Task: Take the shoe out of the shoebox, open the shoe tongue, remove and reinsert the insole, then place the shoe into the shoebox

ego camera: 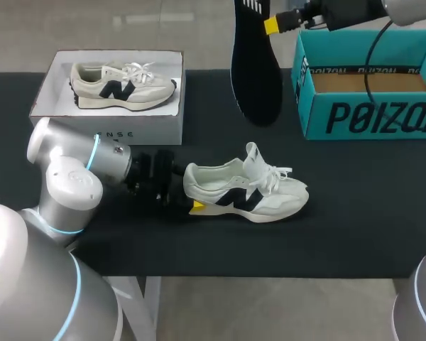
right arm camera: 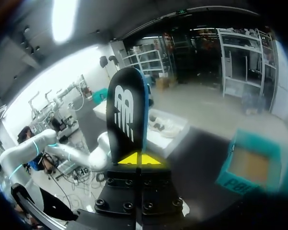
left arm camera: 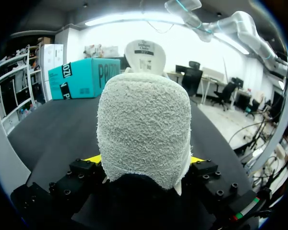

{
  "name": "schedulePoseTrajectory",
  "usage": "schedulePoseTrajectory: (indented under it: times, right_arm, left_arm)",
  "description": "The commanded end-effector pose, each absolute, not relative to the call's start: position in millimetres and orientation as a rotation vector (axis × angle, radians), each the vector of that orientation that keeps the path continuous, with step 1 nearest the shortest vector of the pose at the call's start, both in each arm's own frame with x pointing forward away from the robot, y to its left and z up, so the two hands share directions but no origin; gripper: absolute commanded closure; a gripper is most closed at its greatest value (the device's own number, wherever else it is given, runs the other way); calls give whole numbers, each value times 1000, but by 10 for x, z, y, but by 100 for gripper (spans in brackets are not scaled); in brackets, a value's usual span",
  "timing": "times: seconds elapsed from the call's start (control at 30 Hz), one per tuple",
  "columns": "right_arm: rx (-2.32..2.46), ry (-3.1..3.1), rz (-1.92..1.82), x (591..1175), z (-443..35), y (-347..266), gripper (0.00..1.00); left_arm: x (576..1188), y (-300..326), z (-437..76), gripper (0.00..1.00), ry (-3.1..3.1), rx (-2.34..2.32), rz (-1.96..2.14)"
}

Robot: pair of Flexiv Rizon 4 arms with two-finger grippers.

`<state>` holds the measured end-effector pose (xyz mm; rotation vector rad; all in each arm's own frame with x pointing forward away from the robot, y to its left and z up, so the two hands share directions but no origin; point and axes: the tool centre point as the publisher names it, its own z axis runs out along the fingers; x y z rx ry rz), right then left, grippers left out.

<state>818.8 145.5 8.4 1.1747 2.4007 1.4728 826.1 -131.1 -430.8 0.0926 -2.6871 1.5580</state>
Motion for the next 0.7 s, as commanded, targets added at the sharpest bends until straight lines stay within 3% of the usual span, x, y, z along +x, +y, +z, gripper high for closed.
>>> schedulePoseTrajectory:
  times: [0.03, 0.7]
  right_arm:
    - [1222, 2371, 1422, 7877, 170, 1305, 100]
    - [1448, 2282, 1326, 7007, 173, 1355, 100]
  left_arm:
    - [8269, -1330, -4357, 100, -2688, 95, 1560]
    - [8269, -1330, -4357, 100, -2688, 95, 1560]
